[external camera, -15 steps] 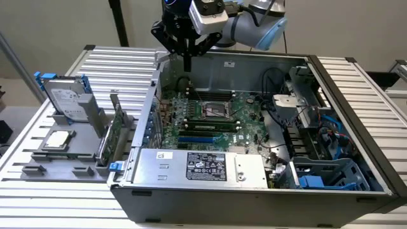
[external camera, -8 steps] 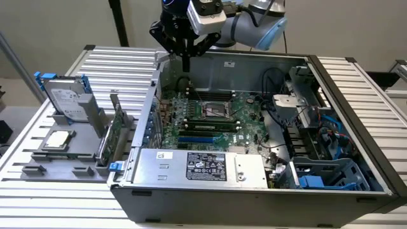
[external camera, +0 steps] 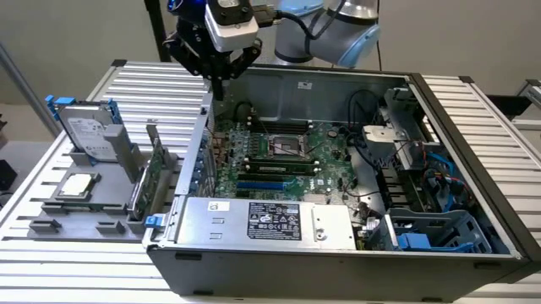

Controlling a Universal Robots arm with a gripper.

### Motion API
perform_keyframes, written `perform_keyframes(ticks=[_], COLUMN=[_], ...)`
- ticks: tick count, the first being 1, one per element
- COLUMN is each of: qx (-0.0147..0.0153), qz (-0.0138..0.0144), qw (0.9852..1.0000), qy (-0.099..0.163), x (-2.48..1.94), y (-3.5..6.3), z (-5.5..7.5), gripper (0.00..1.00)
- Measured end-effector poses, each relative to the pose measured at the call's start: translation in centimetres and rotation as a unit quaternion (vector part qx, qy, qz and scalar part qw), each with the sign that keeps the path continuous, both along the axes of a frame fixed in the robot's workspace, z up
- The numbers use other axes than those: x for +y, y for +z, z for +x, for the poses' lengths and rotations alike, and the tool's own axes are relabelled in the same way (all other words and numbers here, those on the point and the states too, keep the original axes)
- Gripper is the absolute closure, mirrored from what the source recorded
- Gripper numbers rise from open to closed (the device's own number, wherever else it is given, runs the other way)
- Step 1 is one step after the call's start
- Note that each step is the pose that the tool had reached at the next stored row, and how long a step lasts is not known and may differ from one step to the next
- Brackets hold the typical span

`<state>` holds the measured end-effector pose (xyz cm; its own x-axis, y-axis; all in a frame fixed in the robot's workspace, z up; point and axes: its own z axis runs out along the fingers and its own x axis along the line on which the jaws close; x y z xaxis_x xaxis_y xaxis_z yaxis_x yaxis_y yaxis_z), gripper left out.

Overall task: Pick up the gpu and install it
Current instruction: 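Reach for the gpu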

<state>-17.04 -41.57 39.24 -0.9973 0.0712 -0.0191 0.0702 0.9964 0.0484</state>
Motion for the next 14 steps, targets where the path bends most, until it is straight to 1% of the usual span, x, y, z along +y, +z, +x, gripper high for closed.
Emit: perform_keyframes(ticks=[5, 6, 14], qx=[0.0000, 0.0000, 0.0000], qz=[-0.0003, -0.0005, -0.0009], qw=[1.0000, 1.0000, 1.0000], qy=[0.000, 0.000, 0.000], x=[-0.68, -1.03, -1.75], y=[-0.16, -0.39, -0.94], z=[-2.8, -4.3, -7.5], gripper=[1.00, 1.00, 1.00])
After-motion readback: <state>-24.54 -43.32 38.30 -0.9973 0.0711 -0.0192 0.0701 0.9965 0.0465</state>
